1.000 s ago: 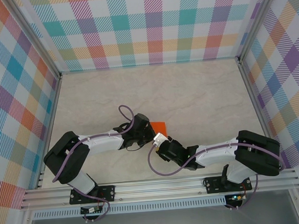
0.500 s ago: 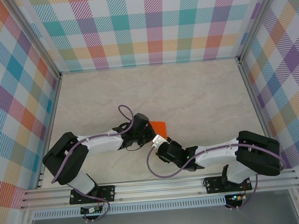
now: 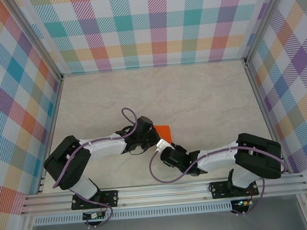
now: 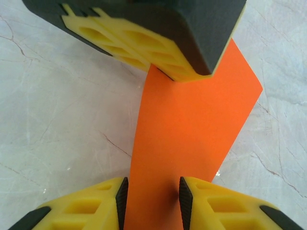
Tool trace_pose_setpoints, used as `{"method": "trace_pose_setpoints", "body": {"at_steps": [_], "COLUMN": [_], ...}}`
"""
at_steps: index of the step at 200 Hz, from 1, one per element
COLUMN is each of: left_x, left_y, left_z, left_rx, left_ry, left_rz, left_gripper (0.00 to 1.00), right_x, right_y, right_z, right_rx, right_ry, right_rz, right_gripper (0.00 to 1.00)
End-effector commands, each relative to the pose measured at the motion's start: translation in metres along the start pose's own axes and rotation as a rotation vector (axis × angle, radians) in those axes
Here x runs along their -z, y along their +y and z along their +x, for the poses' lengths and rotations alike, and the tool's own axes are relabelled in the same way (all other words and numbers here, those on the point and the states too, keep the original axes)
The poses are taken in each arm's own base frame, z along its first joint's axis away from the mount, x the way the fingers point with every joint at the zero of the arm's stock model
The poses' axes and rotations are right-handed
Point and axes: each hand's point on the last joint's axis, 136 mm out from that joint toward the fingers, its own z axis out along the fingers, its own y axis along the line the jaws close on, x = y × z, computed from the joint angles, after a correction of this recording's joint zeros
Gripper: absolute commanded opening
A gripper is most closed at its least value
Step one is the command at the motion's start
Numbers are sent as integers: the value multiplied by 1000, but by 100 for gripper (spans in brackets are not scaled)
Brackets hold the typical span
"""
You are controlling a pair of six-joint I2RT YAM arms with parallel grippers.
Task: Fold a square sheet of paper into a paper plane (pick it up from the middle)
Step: Fold the wing for the fifth time at the center of the table.
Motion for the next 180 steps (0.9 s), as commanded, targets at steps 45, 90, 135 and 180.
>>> {"method": "trace_pose_setpoints", "body": {"at_steps": [45, 90, 135, 180], "left_x": [5, 5, 8, 31], "left_y": [-10, -10, -10, -2], "left_z": [-1, 0, -1, -11], "left_rx": [-16, -16, -12, -11], "left_ry": [2, 5, -3, -75], "left_rz": [23, 22, 23, -20], "left_gripper": [0, 0, 7, 44], "right_x": [2, 0, 0, -1], "right_y": [-1, 0, 1, 7], "right_z": [-24, -18, -18, -14], "right_rx": [-26, -52, -82, -213], "right_ry": [-64, -50, -46, -40], "right_rz": [12, 14, 1, -112], "right_gripper": [34, 31, 13, 4]}}
